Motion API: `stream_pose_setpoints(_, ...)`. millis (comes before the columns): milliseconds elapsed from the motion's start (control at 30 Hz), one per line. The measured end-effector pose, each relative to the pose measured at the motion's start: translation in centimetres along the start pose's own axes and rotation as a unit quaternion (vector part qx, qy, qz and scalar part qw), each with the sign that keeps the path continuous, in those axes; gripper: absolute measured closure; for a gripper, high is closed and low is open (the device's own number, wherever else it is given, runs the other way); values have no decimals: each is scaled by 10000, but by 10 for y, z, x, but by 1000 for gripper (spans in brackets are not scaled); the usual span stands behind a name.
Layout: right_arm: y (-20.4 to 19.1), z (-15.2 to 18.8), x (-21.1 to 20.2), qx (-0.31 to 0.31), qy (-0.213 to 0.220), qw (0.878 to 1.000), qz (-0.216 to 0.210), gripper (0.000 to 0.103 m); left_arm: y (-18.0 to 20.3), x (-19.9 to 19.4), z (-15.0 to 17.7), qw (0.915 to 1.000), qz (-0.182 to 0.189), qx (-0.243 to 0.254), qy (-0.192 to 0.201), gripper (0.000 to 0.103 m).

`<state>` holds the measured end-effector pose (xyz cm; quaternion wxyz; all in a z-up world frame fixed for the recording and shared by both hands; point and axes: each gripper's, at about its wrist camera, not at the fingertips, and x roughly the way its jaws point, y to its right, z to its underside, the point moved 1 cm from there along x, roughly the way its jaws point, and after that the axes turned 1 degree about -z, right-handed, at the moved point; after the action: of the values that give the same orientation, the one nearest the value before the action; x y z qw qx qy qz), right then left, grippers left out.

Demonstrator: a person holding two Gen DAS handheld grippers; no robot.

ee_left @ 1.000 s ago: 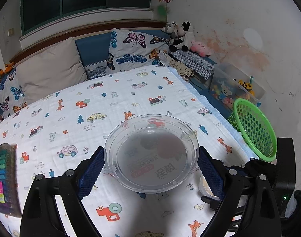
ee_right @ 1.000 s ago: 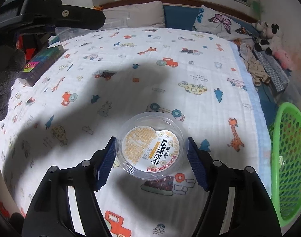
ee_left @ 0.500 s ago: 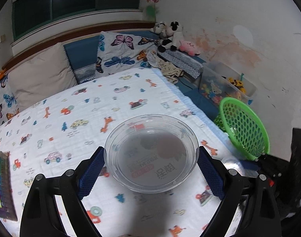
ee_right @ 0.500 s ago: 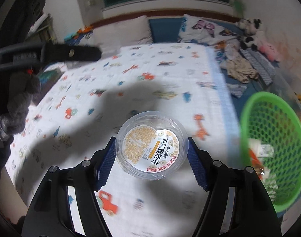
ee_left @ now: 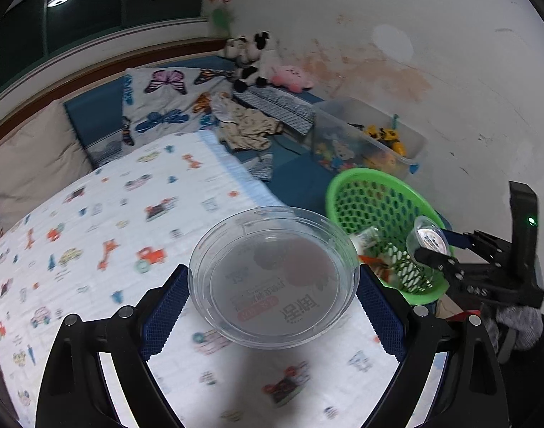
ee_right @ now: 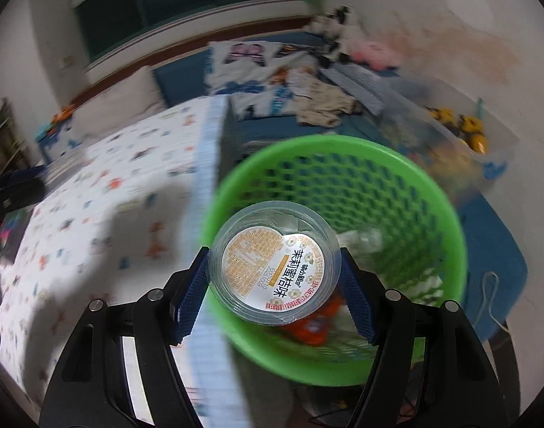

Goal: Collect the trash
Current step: 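Carry the jelly cup over the basket and release it with the right tool, then lower the clear plastic bowl into the basket and open the left tool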

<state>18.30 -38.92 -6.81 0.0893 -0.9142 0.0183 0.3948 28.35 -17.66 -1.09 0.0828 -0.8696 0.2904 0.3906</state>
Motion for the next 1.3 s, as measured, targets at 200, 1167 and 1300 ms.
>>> stream_pose_setpoints(200,36,3,7,263,-34,9992,284,33,31,13,-11,9997,159,181,-41,14)
stream_pose_setpoints(1167,96,40,-58,925,435,9943,320,28,148,104,-19,9914,824,483,-894,14)
stream_pose_setpoints(1300,99,47,-59,982,404,9939,310,28,153,110,-16,9896,945,459,-985,12)
